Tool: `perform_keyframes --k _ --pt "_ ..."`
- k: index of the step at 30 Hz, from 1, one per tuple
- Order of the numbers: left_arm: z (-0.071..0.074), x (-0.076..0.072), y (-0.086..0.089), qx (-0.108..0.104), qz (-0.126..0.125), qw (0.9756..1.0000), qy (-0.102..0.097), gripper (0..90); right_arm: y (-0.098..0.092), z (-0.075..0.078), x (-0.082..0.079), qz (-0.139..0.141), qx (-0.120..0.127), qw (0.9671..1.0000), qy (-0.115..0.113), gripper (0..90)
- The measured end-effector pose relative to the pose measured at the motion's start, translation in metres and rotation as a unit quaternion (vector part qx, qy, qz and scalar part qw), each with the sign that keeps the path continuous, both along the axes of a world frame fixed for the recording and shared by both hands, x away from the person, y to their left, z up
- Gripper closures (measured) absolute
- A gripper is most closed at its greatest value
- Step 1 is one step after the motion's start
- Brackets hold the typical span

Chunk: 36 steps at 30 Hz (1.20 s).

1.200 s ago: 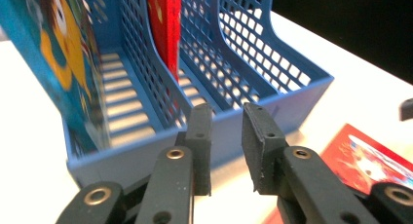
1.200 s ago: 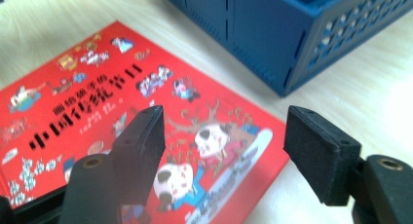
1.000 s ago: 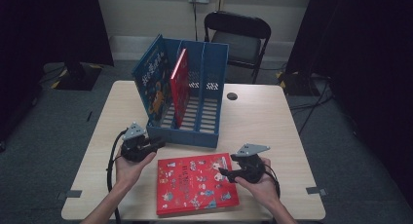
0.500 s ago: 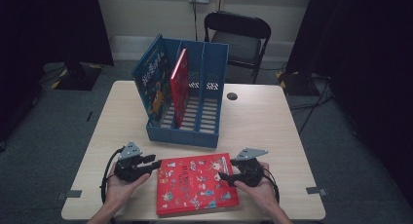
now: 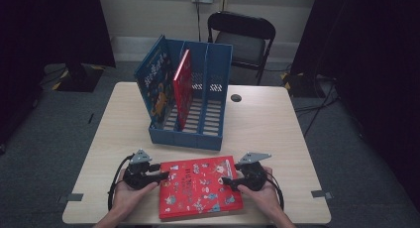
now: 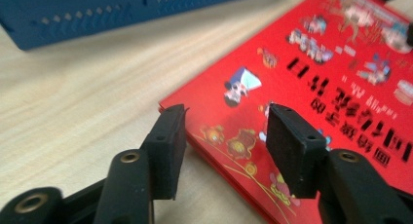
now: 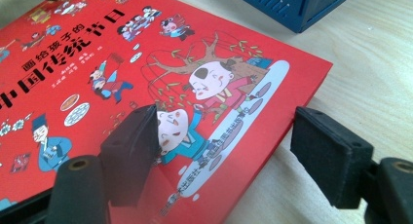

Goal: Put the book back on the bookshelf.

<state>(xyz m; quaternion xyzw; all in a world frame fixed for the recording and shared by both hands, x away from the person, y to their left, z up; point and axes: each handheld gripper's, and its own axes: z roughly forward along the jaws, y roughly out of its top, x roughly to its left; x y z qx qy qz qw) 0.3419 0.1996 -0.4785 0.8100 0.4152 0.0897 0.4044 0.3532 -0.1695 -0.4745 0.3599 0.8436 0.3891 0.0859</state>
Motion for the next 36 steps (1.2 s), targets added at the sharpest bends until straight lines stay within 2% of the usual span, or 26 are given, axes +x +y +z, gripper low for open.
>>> perform_keyframes --k 2,9,11,13,18,23,27,29,30,31,33,35,36 --pt "0.000 -0.001 0.000 0.001 0.006 1.0000 0.004 47.4 0.001 0.001 -0.002 0.000 -0.006 1.0000 -0.004 26.5" --pt "-0.003 -0.001 0.002 -0.007 -0.004 1.0000 -0.001 48.4 0.002 0.004 -0.009 0.004 -0.020 0.9997 -0.013 29.7" --pt "-0.002 0.000 0.003 -0.007 0.000 1.0000 -0.001 53.0 0.002 0.005 -0.011 0.005 -0.023 0.9996 -0.015 30.5" --pt "-0.002 0.002 0.003 -0.011 0.001 0.9999 0.002 57.5 0.001 0.006 -0.013 0.005 -0.024 0.9996 -0.012 31.0" --pt "-0.003 0.007 0.001 -0.013 -0.004 0.9999 -0.004 58.9 -0.002 0.007 -0.019 0.006 -0.028 0.9996 -0.008 31.7" --pt "-0.003 0.009 -0.004 -0.006 -0.020 0.9994 -0.026 59.1 -0.005 0.008 -0.028 0.008 -0.034 0.9994 -0.006 31.4" --pt "-0.002 0.015 -0.010 -0.002 -0.015 0.9997 -0.021 58.8 -0.007 0.010 -0.035 0.007 -0.028 0.9996 -0.001 28.2" --pt "0.000 0.021 -0.014 0.000 -0.015 0.9997 -0.021 62.0 -0.006 0.013 -0.034 0.003 -0.022 0.9997 -0.005 30.9" --pt "-0.001 0.022 -0.016 -0.003 -0.022 0.9995 -0.024 62.8 -0.007 0.015 -0.032 0.010 -0.008 0.9999 -0.005 33.9" --pt "-0.001 0.022 -0.018 0.000 -0.024 0.9993 -0.029 61.6 -0.006 0.016 -0.030 0.011 -0.003 0.9999 -0.006 30.9" --pt "-0.001 0.021 -0.019 -0.002 -0.024 0.9995 -0.022 59.8 -0.002 0.016 -0.022 0.007 -0.006 0.9998 -0.015 29.7" --pt "-0.001 0.021 -0.017 -0.011 -0.026 0.9995 -0.012 59.1 0.003 0.015 -0.015 0.011 -0.006 0.9998 -0.015 29.3" --pt "0.000 0.020 -0.017 -0.008 -0.028 0.9995 -0.011 57.6 0.005 0.015 -0.012 0.011 -0.011 0.9997 -0.017 28.8"
